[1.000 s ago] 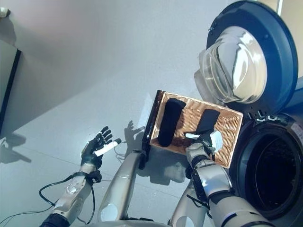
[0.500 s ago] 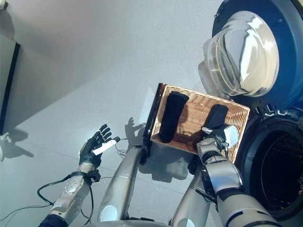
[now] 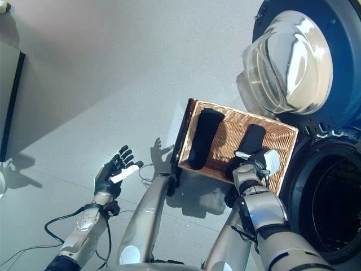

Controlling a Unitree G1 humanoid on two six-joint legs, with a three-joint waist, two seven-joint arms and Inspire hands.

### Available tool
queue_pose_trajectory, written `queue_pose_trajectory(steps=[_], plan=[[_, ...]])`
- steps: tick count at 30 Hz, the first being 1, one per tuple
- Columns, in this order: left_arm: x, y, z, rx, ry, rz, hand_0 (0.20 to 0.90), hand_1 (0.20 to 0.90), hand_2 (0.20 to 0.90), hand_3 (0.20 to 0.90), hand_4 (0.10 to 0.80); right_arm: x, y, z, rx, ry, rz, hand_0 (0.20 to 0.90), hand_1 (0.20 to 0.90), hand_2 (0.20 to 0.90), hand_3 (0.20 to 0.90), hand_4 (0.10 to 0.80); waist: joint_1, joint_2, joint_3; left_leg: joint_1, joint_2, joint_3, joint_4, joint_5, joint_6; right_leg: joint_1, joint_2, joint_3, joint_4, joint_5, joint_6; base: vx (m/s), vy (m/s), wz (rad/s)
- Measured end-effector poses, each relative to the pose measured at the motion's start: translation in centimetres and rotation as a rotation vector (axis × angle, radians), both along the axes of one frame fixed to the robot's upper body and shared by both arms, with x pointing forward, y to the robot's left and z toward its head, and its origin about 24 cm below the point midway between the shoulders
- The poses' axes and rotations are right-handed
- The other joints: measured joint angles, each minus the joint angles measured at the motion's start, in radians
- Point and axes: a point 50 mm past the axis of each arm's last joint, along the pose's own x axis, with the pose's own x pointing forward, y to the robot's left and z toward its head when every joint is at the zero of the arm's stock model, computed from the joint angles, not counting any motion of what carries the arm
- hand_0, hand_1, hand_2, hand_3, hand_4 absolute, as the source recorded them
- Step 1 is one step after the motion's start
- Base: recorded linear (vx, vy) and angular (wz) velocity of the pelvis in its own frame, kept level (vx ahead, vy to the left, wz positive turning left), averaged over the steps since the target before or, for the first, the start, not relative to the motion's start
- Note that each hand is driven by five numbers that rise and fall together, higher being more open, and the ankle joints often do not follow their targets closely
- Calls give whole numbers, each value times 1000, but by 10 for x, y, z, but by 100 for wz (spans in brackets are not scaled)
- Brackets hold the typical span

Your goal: Pick up the clothes and place them into the washing machine

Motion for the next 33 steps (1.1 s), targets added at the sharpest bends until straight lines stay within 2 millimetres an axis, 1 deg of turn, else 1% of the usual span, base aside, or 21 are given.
queue_pose_trajectory(steps=[3, 6, 9, 10, 11, 12, 13, 14, 15, 16, 18, 20, 21, 23, 25, 28, 29, 31, 33], plan=[[0, 3, 1, 3, -4, 12, 900, 900, 900, 900, 800, -3, -1, -4, 114, -84, -66, 200, 200, 200, 200, 300, -5, 2, -18, -16, 0, -1, 4, 0, 0, -14, 0, -1, 1, 0, 0, 0, 0, 0], [0, 5, 1, 4, -8, 26, 900, 900, 900, 900, 800, -12, -3, -14, 192, -180, -87, 200, 200, 200, 200, 300, -14, 2, -19, -16, 4, 1, 23, -7, 5, -13, 3, 2, 7, -2, -3, 2, -7, -4], [-1, 10, 1, 0, -9, 62, 900, 900, 900, 900, 800, -18, -3, -16, 298, -315, -121, 200, 200, 200, 200, 300, -44, -1, -20, -17, 10, 5, 45, -21, 12, -11, 7, 12, 11, -3, -3, 0, -18, -10], [-1, 11, 1, -2, -10, 68, 900, 900, 900, 900, 800, -20, -4, -17, 302, -328, -125, 200, 200, 200, 200, 300, -49, -2, -21, -16, 12, 7, 48, -22, 13, -11, 8, 15, 11, -3, -2, 3, -29, -21], [-2, 16, 1, -3, -10, 93, 900, 900, 900, 900, 800, -23, -4, -18, 332, -380, -123, 200, 200, 200, 200, 300, -64, -10, -25, -15, 20, 15, 61, -34, 15, -12, 18, 25, 9, -1, 0, -3, -43, -23], [-3, 19, 2, -6, -12, 104, 900, 900, 900, 900, 800, -28, -6, -21, 356, -396, -133, 200, 200, 200, 200, 300, -77, -18, -28, -14, 23, 16, 63, -39, 15, -13, 22, 29, 6, 2, 5, -13, -52, -24], [-4, 22, 2, -5, -14, 120, 900, 900, 900, 900, 800, -29, -5, -19, 395, -443, -140, 200, 200, 200, 200, 300, -82, -23, -30, -13, 26, 19, 63, -42, 13, -12, 25, 31, 4, 3, 8, -12, -41, -18], [-5, 25, 1, -6, -12, 133, 900, 900, 900, 900, 800, -35, -7, -23, 438, -487, -166, 200, 200, 200, 200, 300, -98, -34, -35, -12, 37, 25, 64, -43, 14, -12, 33, 33, -3, 6, 11, -9, -29, -19], [-5, 26, 1, -9, -9, 138, 900, 900, 900, 900, 800, -35, -8, -21, 474, -527, -178, 200, 200, 200, 200, 300, -99, -39, -37, -11, 38, 27, 67, -42, 13, -10, 39, 37, -7, 9, 13, -5, -21, -18], [-6, 26, -1, -18, -2, 141, 900, 900, 900, 900, 800, -42, -10, -24, 509, -561, -197, 200, 200, 200, 200, 300, -112, -47, -39, -7, 40, 27, 68, -44, 13, -11, 39, 40, -7, 10, 14, -3, -21, -14], [-7, 23, -3, -40, 5, 143, 900, 900, 900, 900, 800, -46, -14, -22, 579, -661, -225, 200, 200, 200, 200, 300, -122, -61, -39, 5, 42, 39, 68, -50, 14, -9, 42, 55, -8, 11, 16, 4, -21, -15], [-7, 20, -5, -64, 8, 145, 900, 900, 900, 900, 800, -51, -19, -23, 650, -736, -272, 200, 200, 200, 200, 300, -142, -64, -39, 11, 44, 47, 67, -54, 17, -9, 43, 63, -10, 12, 17, 12, -22, -11], [-7, 20, -6, -70, 11, 139, 900, 900, 900, 900, 800, -50, -19, -22, 692, -784, -295, 200, 200, 200, 200, 300, -145, -64, -39, 12, 47, 51, 68, -56, 14, -9, 46, 67, -12, 13, 18, 18, -14, -15], [-9, 19, -10, -83, 26, 141, 900, 900, 900, 900, 800, -53, -20, -24, 775, -866, -366, 200, 200, 200, 200, 300, -146, -65, -39, 23, 55, 59, 66, -59, 14, -8, 56, 78, -17, 16, 16, 27, -8, -18], [-9, 19, -11, -112, 30, 152, 900, 900, 900, 900, 800, -56, -22, -26, 838, -935, -428, 200, 200, 200, 200, 300, -148, -65, -39, 26, 55, 63, 59, -60, 16, -10, 57, 81, -17, 16, 16, 38, -7, -5], [-10, 17, -12, -132, 33, 148, 900, 900, 900, 900, 800, -59, -25, -28, 915, -1042, -551, 200, 200, 200, 200, 300, -146, -64, -39, 28, 57, 63, 54, -58, 12, -10, 59, 81, -20, 15, 16, 36, -12, -2], [-11, 16, -13, -146, 35, 148, 900, 900, 900, 900, 800, -60, -27, -28, 950, -1095, -618, 200, 200, 200, 200, 300, -146, -64, -39, 30, 57, 66, 52, -58, 12, -10, 59, 82, -22, 16, 16, 41, -14, -4], [-11, 15, -14, -161, 41, 151, 900, 900, 900, 900, 800, -59, -31, -26, 1004, -1198, -730, 200, 200, 200, 200, 300, -144, -64, -39, 41, 56, 76, 48, -60, 13, -8, 58, 89, -23, 16, 16, 41, -12, -7], [-11, 15, -14, -164, 40, 152, 900, 900, 900, 900, 800, -56, -32, -25, 1033, -1239, -799, 200, 200, 200, 200, 300, -145, -63, -39, 42, 55, 78, 47, -60, 14, -8, 57, 94, -24, 16, 16, -15, -4, -2]])
